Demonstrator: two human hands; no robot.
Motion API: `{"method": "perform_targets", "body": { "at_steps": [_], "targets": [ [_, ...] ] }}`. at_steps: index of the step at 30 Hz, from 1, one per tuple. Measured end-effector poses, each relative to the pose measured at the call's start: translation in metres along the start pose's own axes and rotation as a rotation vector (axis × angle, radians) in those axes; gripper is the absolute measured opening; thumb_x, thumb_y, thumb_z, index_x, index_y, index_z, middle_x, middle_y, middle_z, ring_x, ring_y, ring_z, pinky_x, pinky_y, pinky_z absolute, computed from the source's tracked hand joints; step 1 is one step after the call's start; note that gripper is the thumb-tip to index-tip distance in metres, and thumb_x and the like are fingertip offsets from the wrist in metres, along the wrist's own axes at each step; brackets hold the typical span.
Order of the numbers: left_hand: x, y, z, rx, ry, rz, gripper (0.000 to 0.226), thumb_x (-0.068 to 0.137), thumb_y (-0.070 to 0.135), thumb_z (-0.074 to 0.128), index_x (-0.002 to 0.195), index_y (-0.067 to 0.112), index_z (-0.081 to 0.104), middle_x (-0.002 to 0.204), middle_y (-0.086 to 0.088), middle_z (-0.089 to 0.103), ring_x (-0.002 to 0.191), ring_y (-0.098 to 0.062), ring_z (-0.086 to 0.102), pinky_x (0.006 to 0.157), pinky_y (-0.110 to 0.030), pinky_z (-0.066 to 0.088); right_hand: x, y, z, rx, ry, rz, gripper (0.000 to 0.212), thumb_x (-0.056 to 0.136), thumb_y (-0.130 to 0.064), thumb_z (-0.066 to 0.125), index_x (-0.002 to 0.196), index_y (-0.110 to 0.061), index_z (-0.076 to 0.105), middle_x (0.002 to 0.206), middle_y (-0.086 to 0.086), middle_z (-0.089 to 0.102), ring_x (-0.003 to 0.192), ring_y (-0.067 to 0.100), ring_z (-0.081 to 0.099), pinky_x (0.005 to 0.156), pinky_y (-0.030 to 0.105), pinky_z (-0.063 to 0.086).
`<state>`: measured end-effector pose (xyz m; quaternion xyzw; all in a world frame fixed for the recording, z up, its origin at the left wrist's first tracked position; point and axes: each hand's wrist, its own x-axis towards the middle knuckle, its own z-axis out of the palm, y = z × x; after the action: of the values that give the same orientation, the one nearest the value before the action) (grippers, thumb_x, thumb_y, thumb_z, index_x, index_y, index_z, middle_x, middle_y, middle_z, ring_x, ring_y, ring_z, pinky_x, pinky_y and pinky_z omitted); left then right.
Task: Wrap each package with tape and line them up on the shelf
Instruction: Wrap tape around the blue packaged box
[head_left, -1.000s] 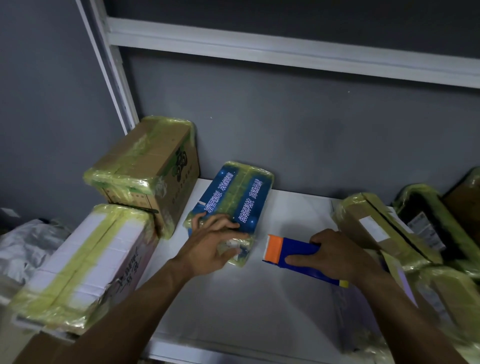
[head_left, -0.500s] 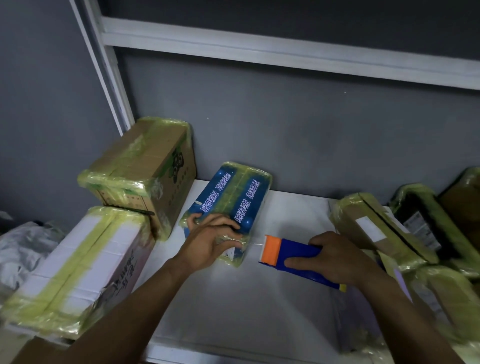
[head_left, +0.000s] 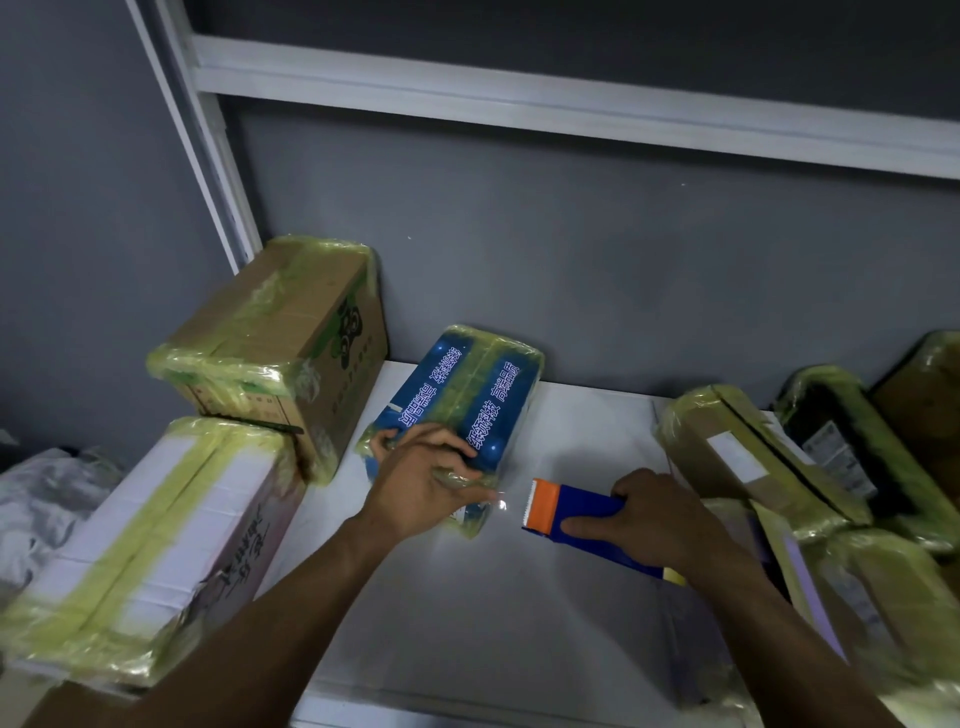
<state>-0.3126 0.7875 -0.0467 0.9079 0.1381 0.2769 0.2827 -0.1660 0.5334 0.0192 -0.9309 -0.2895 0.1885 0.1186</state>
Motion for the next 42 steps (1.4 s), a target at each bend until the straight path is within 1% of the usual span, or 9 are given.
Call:
{"method": "perform_targets", "body": {
  "at_steps": [4, 6, 9, 11, 15, 22, 29, 38, 42],
  "targets": [
    [0.000, 0.004, 0.003, 0.010, 0.003, -0.013, 0.036, 0.061, 0.066, 0.085, 0.076, 0.035, 0.078, 0.102, 0.029, 0.066, 0.118, -0.003, 0.053, 0.104, -0.037, 0.015, 0.015, -0.005, 0.010, -0.054, -0.003, 0.000, 0.071, 0.067, -0.085, 0.070, 0.094, -0.020, 0.063, 0.087, -0.007, 0.067, 0.080, 0.011, 0.068, 0.068, 0.024, 0.056],
    [-0.003, 0.005, 0.002, 0.001, -0.003, -0.063, 0.052, 0.060, 0.079, 0.076, 0.093, 0.038, 0.072, 0.111, 0.027, 0.063, 0.121, -0.004, 0.052, 0.105, -0.035, 0.016, 0.020, -0.009, 0.015, -0.072, -0.016, -0.002, 0.074, 0.067, -0.085, 0.070, 0.101, -0.019, 0.063, 0.095, -0.003, 0.070, 0.084, 0.013, 0.069, 0.073, 0.026, 0.059],
    [-0.004, 0.007, 0.002, 0.130, -0.078, -0.119, 0.086, 0.064, 0.089, 0.061, 0.137, 0.045, 0.049, 0.153, 0.022, 0.040, 0.150, -0.012, 0.021, 0.112, -0.040, 0.014, 0.026, -0.016, 0.021, -0.082, -0.027, 0.004, 0.075, 0.065, -0.085, 0.071, 0.100, -0.020, 0.063, 0.095, -0.003, 0.070, 0.082, 0.014, 0.069, 0.071, 0.027, 0.059],
    [-0.004, 0.007, 0.004, 0.289, -0.104, -0.063, 0.086, 0.071, 0.087, 0.055, 0.146, 0.046, 0.045, 0.163, 0.021, 0.026, 0.156, -0.020, 0.004, 0.113, -0.049, 0.017, 0.029, -0.019, 0.024, -0.079, -0.037, 0.010, 0.075, 0.064, -0.086, 0.071, 0.100, -0.020, 0.063, 0.094, -0.003, 0.069, 0.081, 0.014, 0.069, 0.071, 0.028, 0.059],
    [-0.004, 0.008, 0.005, 0.438, -0.167, -0.082, 0.087, 0.072, 0.094, 0.047, 0.145, 0.047, 0.050, 0.161, 0.019, 0.032, 0.153, -0.023, 0.020, 0.113, -0.053, 0.022, 0.034, -0.025, 0.028, -0.124, -0.026, 0.015, 0.078, 0.061, -0.091, 0.067, 0.097, -0.022, 0.061, 0.090, -0.005, 0.066, 0.079, 0.013, 0.066, 0.072, 0.030, 0.059],
    [-0.003, 0.014, 0.011, 0.488, -0.115, -0.102, 0.080, 0.066, 0.085, 0.051, 0.135, 0.046, 0.061, 0.155, 0.016, 0.044, 0.148, -0.025, 0.031, 0.110, -0.047, 0.023, 0.036, -0.032, 0.038, -0.154, 0.010, 0.006, 0.083, 0.062, -0.095, 0.059, 0.098, -0.021, 0.064, 0.087, -0.005, 0.067, 0.077, 0.014, 0.067, 0.076, 0.036, 0.061],
    [0.002, 0.015, 0.011, 0.518, -0.230, -0.168, 0.085, 0.068, 0.089, 0.044, 0.144, 0.049, 0.050, 0.162, 0.022, 0.028, 0.152, -0.021, 0.015, 0.110, -0.042, 0.012, 0.029, -0.033, 0.048, -0.180, 0.101, -0.002, 0.075, 0.070, -0.090, 0.060, 0.099, -0.021, 0.061, 0.095, -0.002, 0.068, 0.084, 0.018, 0.067, 0.074, 0.033, 0.058],
    [-0.003, 0.019, 0.011, 0.474, -0.166, -0.140, 0.082, 0.069, 0.089, 0.048, 0.141, 0.049, 0.053, 0.159, 0.020, 0.037, 0.149, -0.023, 0.025, 0.110, -0.046, 0.021, 0.033, -0.030, 0.053, -0.232, 0.231, 0.057, 0.063, 0.083, -0.082, 0.055, 0.102, -0.021, 0.058, 0.105, 0.002, 0.069, 0.085, 0.020, 0.065, 0.068, 0.030, 0.047],
    [0.000, 0.031, 0.014, 0.538, -0.200, -0.161, 0.085, 0.069, 0.086, 0.043, 0.143, 0.043, 0.048, 0.162, 0.014, 0.034, 0.154, -0.025, 0.014, 0.118, -0.056, 0.003, 0.036, -0.013, 0.042, -0.107, 0.243, 0.095, 0.067, 0.083, -0.085, 0.051, 0.096, -0.019, 0.053, 0.100, 0.003, 0.068, 0.087, 0.021, 0.067, 0.075, 0.033, 0.056]
  ]
}}
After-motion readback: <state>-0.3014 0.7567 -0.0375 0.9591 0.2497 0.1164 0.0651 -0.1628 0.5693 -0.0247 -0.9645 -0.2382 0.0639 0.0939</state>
